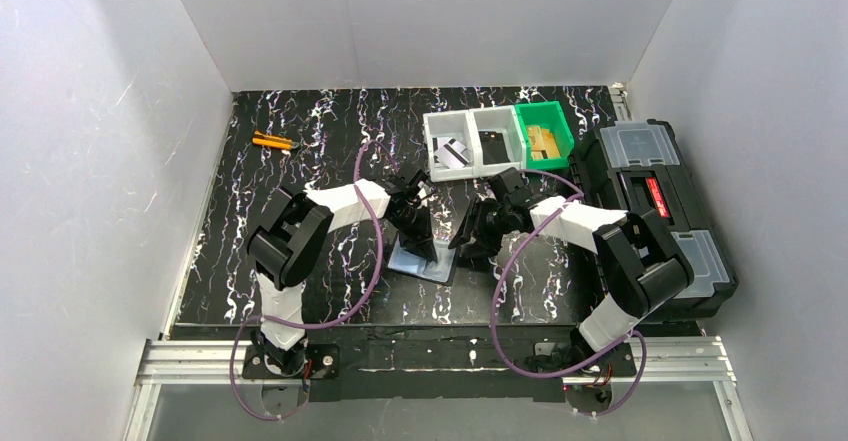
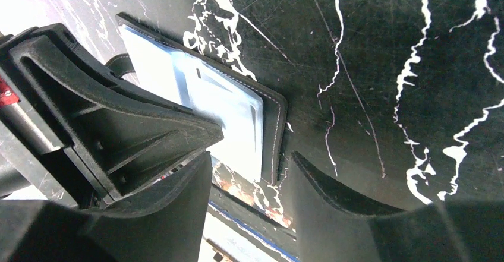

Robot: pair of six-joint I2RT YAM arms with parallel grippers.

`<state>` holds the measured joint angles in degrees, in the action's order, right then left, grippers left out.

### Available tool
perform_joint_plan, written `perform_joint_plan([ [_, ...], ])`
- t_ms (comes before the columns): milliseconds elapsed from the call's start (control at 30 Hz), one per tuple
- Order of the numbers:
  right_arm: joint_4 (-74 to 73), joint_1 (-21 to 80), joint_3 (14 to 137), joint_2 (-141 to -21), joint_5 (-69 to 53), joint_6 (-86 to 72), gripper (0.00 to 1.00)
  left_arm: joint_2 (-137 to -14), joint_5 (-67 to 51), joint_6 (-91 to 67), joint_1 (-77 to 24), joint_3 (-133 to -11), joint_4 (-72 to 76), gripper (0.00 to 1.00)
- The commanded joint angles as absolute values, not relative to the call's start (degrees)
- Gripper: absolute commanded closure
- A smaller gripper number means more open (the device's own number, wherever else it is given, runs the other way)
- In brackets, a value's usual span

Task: Take the credit cards out of the card holder
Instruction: Remove the credit card from the card holder.

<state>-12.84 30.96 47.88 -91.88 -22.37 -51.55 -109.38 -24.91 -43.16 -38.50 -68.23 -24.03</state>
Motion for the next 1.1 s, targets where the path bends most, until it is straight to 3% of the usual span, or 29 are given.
perform_joint_plan([
  [0, -10.99, 31.64, 49.35, -92.98, -23.67, -52.29, 0.44, -107.49, -25.87, -44.15, -38.13, -66.01, -20.11, 0.99],
  [400, -10.72, 32.04, 50.54, -92.44, -25.15, -53.11, 0.45, -100.89, -38.19, -51.68, -31.38, -58.0, -7.93, 1.0],
  [767, -10.29, 32.37, 52.16, -92.07, -25.4, -53.9, 0.46, -101.05, -39.63, -51.76, -30.57, -57.13, -6.91, 1.0],
  [1067, -9.5, 33.02, 55.59, -96.46, -26.0, -53.91, 0.66, -101.39, -39.64, -51.21, -30.58, -57.32, -7.5, 1.0],
])
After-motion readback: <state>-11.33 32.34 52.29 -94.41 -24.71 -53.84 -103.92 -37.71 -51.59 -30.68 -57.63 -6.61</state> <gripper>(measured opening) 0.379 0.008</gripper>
